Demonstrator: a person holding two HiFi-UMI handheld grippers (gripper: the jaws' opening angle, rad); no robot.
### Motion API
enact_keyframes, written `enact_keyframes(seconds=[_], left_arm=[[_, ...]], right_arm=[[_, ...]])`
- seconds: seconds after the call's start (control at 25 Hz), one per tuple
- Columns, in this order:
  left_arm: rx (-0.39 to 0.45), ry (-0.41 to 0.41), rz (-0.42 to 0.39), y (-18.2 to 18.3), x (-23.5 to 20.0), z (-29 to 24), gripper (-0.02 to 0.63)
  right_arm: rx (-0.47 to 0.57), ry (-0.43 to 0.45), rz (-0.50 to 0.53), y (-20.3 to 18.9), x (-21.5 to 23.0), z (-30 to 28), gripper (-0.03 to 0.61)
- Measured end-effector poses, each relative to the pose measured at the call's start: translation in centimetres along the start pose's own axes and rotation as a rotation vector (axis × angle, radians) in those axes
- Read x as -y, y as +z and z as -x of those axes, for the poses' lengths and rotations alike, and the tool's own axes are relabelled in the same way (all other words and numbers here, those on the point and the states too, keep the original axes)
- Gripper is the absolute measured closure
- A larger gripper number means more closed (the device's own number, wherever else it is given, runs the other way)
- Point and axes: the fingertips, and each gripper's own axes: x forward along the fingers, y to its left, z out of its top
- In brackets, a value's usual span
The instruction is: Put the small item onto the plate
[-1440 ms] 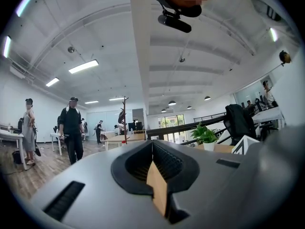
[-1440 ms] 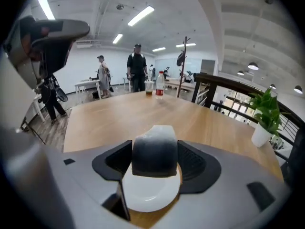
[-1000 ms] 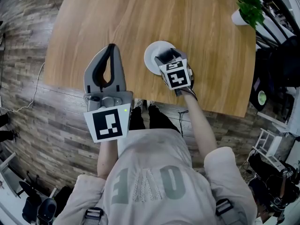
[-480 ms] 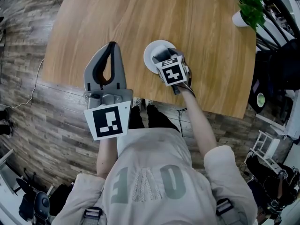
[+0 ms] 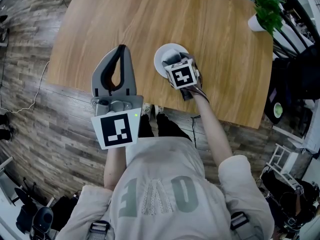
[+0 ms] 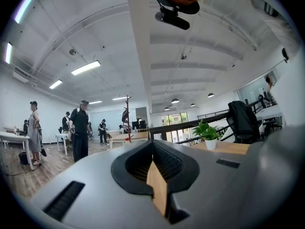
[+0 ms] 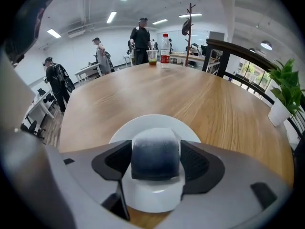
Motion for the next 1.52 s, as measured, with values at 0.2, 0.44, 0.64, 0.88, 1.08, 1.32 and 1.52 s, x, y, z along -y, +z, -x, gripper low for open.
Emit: enact_keyframes(seconds=[0.2,0.44,0.64,0.88,1.08,1.32,1.52], left_arm=[[0.013,0.013,-0.004,0.6,-0.3,0.6,0.604],[0.067,0.018,-0.01,2.6,-0.6,1.2,0.604],[0.128,-0.006,-0.017,5.2,0.5,1.7,0.604],[0.209,-0.051,-0.041,8.8,1.6,2.2,0.604],[0.253,-0.094,-0.063,10.6,2.1,2.4,0.604],[0.274,-0.135,-0.068,11.1,3.4,1.9,0.604],[0.282,-0.159,-0.067,11.1,4.1,2.0,0.604]], right_arm=[[0.103,0.01,-0.055,2.9,0.4,1.9,0.27],[0.369,-0.009,-0.05,11.5,1.0,9.9,0.271],[0.675,-0.076,-0.028,16.8,0.7,20.4,0.272],[1.007,-0.361,0.037,17.0,0.0,31.9,0.539],[1.079,-0.472,-0.046,13.7,0.3,35.6,0.56],[1.068,-0.517,-0.143,10.0,1.4,36.1,0.561],[1.057,-0.525,-0.158,9.1,1.3,36.2,0.561]])
